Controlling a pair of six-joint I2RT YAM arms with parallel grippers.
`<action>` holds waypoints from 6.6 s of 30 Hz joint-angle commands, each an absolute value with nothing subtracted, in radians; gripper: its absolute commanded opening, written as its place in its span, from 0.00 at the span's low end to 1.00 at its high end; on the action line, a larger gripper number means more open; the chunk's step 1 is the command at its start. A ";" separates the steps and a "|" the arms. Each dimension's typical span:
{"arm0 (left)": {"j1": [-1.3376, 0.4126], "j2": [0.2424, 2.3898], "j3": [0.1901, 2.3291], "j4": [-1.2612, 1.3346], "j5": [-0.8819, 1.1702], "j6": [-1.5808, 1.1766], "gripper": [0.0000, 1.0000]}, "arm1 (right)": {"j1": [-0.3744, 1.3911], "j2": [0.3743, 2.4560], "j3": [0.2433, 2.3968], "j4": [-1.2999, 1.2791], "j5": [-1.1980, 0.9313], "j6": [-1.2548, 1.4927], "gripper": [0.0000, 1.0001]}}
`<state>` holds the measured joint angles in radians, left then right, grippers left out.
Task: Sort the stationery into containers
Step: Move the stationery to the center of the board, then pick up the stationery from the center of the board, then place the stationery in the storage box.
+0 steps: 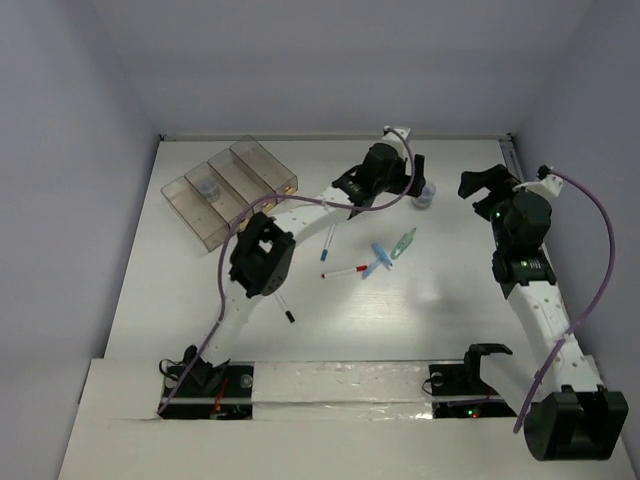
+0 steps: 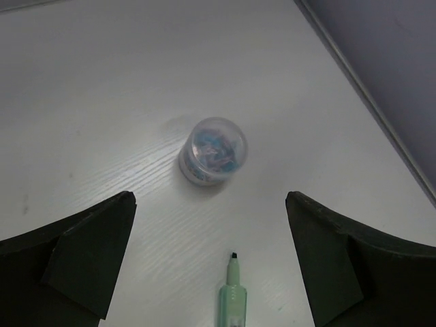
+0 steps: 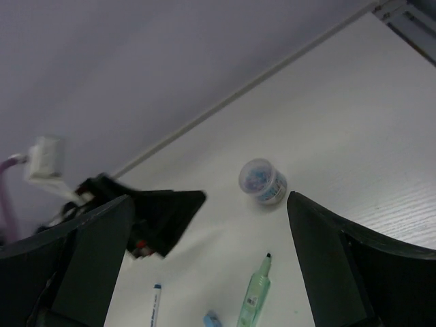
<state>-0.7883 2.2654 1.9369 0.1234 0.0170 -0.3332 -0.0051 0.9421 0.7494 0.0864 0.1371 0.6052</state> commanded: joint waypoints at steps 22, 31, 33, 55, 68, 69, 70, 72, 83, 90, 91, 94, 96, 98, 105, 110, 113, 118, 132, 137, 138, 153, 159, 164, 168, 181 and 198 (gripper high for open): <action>-0.917 2.769 2.554 0.090 -0.250 -0.321 0.89 | 0.000 0.695 0.807 -0.078 -0.182 0.511 1.00; -0.917 2.799 2.577 0.124 -0.284 -0.319 0.87 | 0.000 0.626 0.887 -0.140 -0.252 0.503 1.00; -0.917 2.806 2.580 0.120 -0.293 -0.325 0.86 | 0.000 0.618 0.884 -0.141 -0.268 0.505 1.00; -0.899 2.807 2.571 0.117 -0.262 -0.370 0.68 | 0.009 0.618 0.873 -0.144 -0.281 0.502 1.00; -0.881 2.769 2.519 0.009 -0.278 -0.377 0.52 | 0.009 0.578 0.891 -0.156 -0.299 0.523 1.00; -0.881 2.769 2.517 0.008 -0.276 -0.373 0.53 | 0.009 0.577 0.885 -0.152 -0.301 0.526 1.00; -0.881 2.770 2.519 0.006 -0.276 -0.371 0.52 | 0.009 0.575 0.873 -0.140 -0.304 0.532 1.00; -0.881 2.766 2.517 0.003 -0.281 -0.364 0.46 | 0.009 0.581 0.868 -0.149 -0.313 0.532 1.00; -0.881 2.505 2.116 0.063 -0.440 -0.184 0.40 | 0.009 0.584 0.795 -0.149 -0.340 0.518 1.00; -0.848 2.395 1.936 0.083 -0.459 -0.144 0.45 | 0.009 0.583 0.769 -0.147 -0.351 0.515 1.00; -0.848 2.392 1.927 0.080 -0.457 -0.143 0.49 | 0.009 0.580 0.767 -0.149 -0.351 0.514 1.00; -0.836 2.393 1.914 0.068 -0.443 -0.152 0.64 | 0.009 0.581 0.769 -0.149 -0.356 0.514 1.00; -0.827 2.395 1.911 0.064 -0.439 -0.155 0.69 | 0.009 0.584 0.773 -0.150 -0.359 0.512 1.00; -0.827 2.398 1.916 0.063 -0.433 -0.156 0.74 | 0.009 0.583 0.775 -0.156 -0.357 0.506 1.00; -0.808 2.428 1.982 0.037 -0.419 -0.153 0.76 | 0.009 0.587 0.778 -0.163 -0.359 0.497 1.00; -0.799 2.456 2.037 0.035 -0.382 -0.137 0.75 | 0.009 0.601 0.770 -0.153 -0.377 0.500 1.00; -0.799 2.471 2.080 0.034 -0.356 -0.132 0.76 | 0.009 0.604 0.767 -0.149 -0.380 0.500 1.00; -0.790 2.502 2.140 0.002 -0.336 -0.156 0.66 | 0.009 0.603 0.765 -0.153 -0.376 0.495 1.00; -0.712 2.110 1.941 0.028 -0.337 -0.126 0.29 | 0.009 0.604 0.698 -0.097 -0.396 0.525 1.00; -0.579 1.744 1.613 0.086 -0.344 -0.150 0.28 | 0.009 0.655 0.540 0.083 -0.457 0.603 1.00; -0.548 1.696 1.568 0.086 -0.344 -0.162 0.29 | 0.018 0.699 0.505 0.109 -0.489 0.612 1.00; -0.129 1.407 1.120 0.057 -0.236 -0.301 0.29 | 0.071 0.756 0.465 0.170 -0.480 0.575 1.00; -0.107 1.460 1.103 0.015 -0.255 -0.313 0.29 | 0.071 0.753 0.448 0.187 -0.495 0.583 1.00; -0.107 1.506 1.092 0.032 -0.247 -0.322 0.31 | 0.071 0.744 0.445 0.181 -0.491 0.580 1.00; -0.107 1.563 1.106 0.029 -0.256 -0.324 0.32 | 0.071 0.730 0.445 0.169 -0.486 0.577 1.00; -0.098 1.608 1.126 0.044 -0.255 -0.298 0.54 | 0.071 0.756 0.449 0.187 -0.500 0.583 1.00; -0.250 1.370 1.108 -0.021 -0.224 -0.293 0.67 | 0.071 0.759 0.446 0.192 -0.499 0.581 1.00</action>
